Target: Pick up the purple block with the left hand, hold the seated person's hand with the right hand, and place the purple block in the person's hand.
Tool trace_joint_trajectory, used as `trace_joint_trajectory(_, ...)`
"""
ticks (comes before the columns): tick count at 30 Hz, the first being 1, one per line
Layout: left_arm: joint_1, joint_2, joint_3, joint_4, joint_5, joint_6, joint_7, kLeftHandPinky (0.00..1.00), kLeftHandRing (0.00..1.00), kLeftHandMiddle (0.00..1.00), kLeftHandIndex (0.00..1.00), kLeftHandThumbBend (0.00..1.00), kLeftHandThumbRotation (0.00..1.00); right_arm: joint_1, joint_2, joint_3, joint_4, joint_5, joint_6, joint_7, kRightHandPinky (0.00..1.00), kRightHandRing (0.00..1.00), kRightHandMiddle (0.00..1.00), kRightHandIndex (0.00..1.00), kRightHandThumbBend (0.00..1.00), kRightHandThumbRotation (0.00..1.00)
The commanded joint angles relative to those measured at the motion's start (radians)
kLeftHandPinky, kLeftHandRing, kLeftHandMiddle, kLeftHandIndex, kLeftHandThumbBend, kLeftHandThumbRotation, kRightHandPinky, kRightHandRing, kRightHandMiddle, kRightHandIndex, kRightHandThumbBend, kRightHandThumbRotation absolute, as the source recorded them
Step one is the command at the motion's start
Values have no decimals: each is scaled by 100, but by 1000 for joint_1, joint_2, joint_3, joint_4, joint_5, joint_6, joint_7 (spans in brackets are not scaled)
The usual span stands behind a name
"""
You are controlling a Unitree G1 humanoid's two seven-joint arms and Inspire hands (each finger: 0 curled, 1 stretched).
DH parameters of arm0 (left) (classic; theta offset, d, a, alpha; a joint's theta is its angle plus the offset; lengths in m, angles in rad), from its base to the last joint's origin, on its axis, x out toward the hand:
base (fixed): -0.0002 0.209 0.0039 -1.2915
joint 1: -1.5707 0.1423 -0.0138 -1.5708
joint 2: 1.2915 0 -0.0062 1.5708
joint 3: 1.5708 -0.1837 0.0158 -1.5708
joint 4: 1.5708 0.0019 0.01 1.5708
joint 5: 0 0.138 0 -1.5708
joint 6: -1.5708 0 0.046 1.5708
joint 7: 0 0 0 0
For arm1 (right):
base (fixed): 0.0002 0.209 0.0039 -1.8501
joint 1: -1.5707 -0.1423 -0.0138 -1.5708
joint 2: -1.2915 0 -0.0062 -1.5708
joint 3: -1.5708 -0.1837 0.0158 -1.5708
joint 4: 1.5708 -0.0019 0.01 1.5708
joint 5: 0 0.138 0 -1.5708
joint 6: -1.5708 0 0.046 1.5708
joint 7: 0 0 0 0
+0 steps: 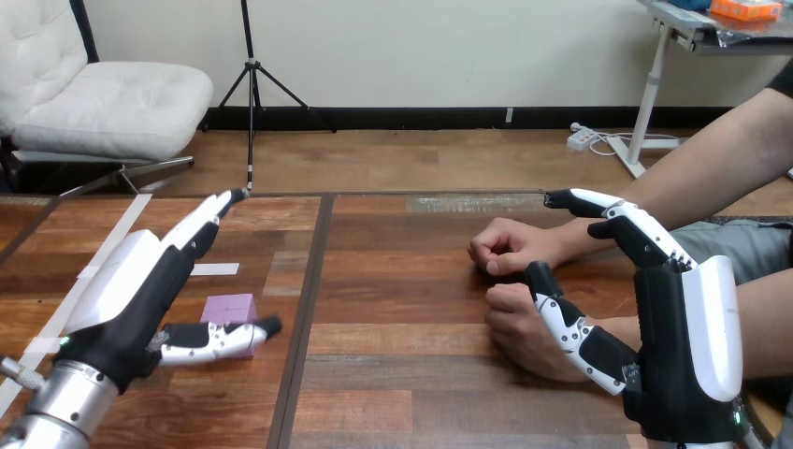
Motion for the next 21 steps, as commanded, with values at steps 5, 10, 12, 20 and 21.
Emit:
trace_joint_trajectory(5, -104, 75, -62, -11, 25, 10, -39, 86, 95, 97, 95, 83, 25, -56, -4, 1, -4, 6, -3, 6, 65, 72, 73, 69, 39, 0)
trace_joint_trajectory(10, -122, 98, -80, -3, 44, 22, -50, 87, 96, 96, 95, 85, 26, -54, -3, -1, -9, 5, 2, 10, 65, 73, 73, 69, 39, 0)
trace_joint_trajectory(12, -130, 109, -89, -3, 57, 33, -56, 88, 96, 96, 95, 86, 27, -54, -3, -2, -10, 4, 4, 11, 65, 73, 73, 69, 39, 0)
trace_joint_trajectory(20, -164, 140, -120, 18, 74, 37, -75, 92, 97, 96, 95, 89, 27, -57, -6, -7, -9, 3, 2, 10, 65, 73, 73, 69, 39, 0)
trace_joint_trajectory(21, -167, 143, -123, 19, 74, 41, -79, 93, 97, 96, 95, 89, 27, -57, -7, -7, -8, 4, 2, 11, 65, 73, 73, 69, 39, 0)
